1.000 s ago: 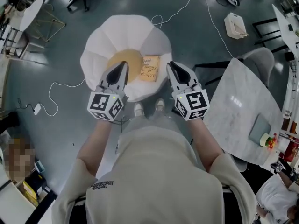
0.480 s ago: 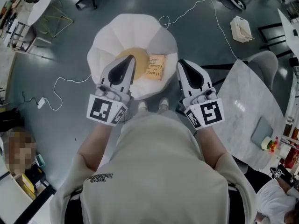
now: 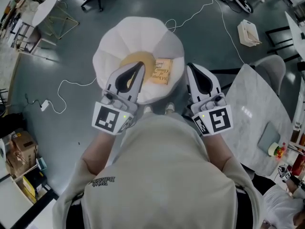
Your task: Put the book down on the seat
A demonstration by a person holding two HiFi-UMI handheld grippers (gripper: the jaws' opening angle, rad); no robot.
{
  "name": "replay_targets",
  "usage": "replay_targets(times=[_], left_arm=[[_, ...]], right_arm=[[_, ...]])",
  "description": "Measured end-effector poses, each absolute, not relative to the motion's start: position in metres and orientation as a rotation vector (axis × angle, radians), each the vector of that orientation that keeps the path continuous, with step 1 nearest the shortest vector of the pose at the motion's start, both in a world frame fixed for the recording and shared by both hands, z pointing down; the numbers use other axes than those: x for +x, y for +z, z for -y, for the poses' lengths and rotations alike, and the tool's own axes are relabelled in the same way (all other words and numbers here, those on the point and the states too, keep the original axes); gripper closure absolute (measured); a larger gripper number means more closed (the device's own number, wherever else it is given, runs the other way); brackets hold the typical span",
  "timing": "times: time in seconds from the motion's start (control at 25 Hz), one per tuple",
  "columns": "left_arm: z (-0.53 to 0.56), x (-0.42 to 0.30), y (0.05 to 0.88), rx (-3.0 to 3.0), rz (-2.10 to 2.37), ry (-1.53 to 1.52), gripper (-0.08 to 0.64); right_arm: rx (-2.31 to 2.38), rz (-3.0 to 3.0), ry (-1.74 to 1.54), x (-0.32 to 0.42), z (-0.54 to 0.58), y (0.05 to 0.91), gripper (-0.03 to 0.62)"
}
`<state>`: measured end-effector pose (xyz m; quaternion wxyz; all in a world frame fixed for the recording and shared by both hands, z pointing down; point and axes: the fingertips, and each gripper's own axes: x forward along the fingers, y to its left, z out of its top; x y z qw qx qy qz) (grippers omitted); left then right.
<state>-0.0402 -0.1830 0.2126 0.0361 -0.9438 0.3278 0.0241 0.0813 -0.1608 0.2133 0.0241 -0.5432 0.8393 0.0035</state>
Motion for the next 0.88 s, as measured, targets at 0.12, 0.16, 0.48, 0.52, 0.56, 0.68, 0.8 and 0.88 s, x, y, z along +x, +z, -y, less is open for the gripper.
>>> replay_targets(times=[0.12, 0.16, 0.48, 0.52, 0.56, 0.68, 0.8, 0.88], left_arm=[[0.183, -0.039, 0.217, -2.916, -0.996, 0.054, 0.551], [0.182, -0.038, 0.219, -2.923, -0.989, 0.049, 0.551], [0.178, -0.034, 0.222, -2.951, -0.964, 0.048, 0.549], [0.177, -0.034, 0.221, -2.952, -0.958, 0.048, 0.551], [0.177, -0.034, 0.22, -2.951, -0.952, 0.047, 0.551], [0.176, -0.034, 0.219, -2.95, -0.935, 0.046, 0.549], [0.174, -0.038, 0.218, -2.956, -0.927, 0.046, 0.549], [0.173, -0.043, 0.217, -2.959, -0.925, 0.047, 0.549]], right_arm=[[-1.668, -2.605, 0.019, 0.079, 0.162, 0.211, 0.584], [-1.664, -2.608, 0.022, 0.077, 0.162, 0.21, 0.584], [-1.645, -2.633, 0.029, 0.07, 0.161, 0.209, 0.584], [-1.642, -2.634, 0.03, 0.068, 0.161, 0.208, 0.583], [-1.64, -2.634, 0.031, 0.067, 0.161, 0.208, 0.584], [-1.637, -2.634, 0.035, 0.065, 0.161, 0.208, 0.583], [-1.629, -2.638, 0.029, 0.057, 0.161, 0.208, 0.584], [-1.62, -2.642, 0.025, 0.05, 0.161, 0.208, 0.584]])
